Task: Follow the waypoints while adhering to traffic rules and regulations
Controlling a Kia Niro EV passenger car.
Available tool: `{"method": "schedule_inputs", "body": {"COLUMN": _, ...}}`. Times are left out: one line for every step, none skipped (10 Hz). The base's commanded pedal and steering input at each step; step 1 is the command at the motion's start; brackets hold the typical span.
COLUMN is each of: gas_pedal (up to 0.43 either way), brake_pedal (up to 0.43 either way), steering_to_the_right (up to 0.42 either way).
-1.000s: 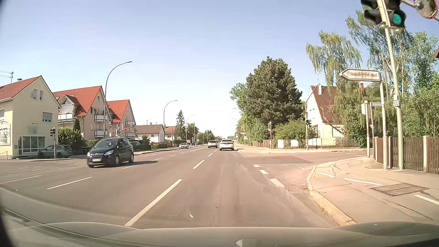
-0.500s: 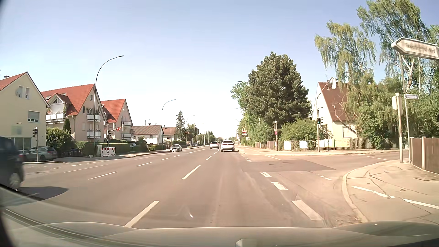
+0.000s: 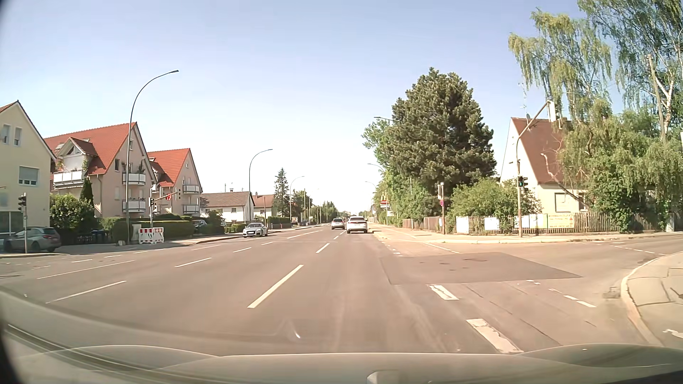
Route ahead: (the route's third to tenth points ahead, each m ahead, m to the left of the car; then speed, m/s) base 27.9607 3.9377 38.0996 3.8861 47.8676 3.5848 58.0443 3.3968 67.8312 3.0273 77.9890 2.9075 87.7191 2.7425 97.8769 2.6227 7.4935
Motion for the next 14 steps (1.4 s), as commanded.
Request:
{"method": "schedule_inputs", "body": {"gas_pedal": 0.197, "brake_pedal": 0.0, "steering_to_the_right": -0.011}}
{"method": "schedule_inputs", "body": {"gas_pedal": 0.197, "brake_pedal": 0.0, "steering_to_the_right": -0.007}}
{"method": "schedule_inputs", "body": {"gas_pedal": 0.197, "brake_pedal": 0.0, "steering_to_the_right": -0.004}}
{"method": "schedule_inputs", "body": {"gas_pedal": 0.197, "brake_pedal": 0.0, "steering_to_the_right": -0.003}}
{"method": "schedule_inputs", "body": {"gas_pedal": 0.197, "brake_pedal": 0.0, "steering_to_the_right": -0.003}}
{"method": "schedule_inputs", "body": {"gas_pedal": 0.197, "brake_pedal": 0.0, "steering_to_the_right": -0.001}}
{"method": "schedule_inputs", "body": {"gas_pedal": 0.197, "brake_pedal": 0.0, "steering_to_the_right": 0.0}}
{"method": "schedule_inputs", "body": {"gas_pedal": 0.197, "brake_pedal": 0.0, "steering_to_the_right": 0.001}}
{"method": "schedule_inputs", "body": {"gas_pedal": 0.197, "brake_pedal": 0.0, "steering_to_the_right": 0.001}}
{"method": "schedule_inputs", "body": {"gas_pedal": 0.197, "brake_pedal": 0.0, "steering_to_the_right": 0.0}}
{"method": "schedule_inputs", "body": {"gas_pedal": 0.197, "brake_pedal": 0.0, "steering_to_the_right": 0.0}}
{"method": "schedule_inputs", "body": {"gas_pedal": 0.197, "brake_pedal": 0.0, "steering_to_the_right": -0.001}}
{"method": "schedule_inputs", "body": {"gas_pedal": 0.197, "brake_pedal": 0.0, "steering_to_the_right": -0.001}}
{"method": "schedule_inputs", "body": {"gas_pedal": 0.197, "brake_pedal": 0.0, "steering_to_the_right": -0.001}}
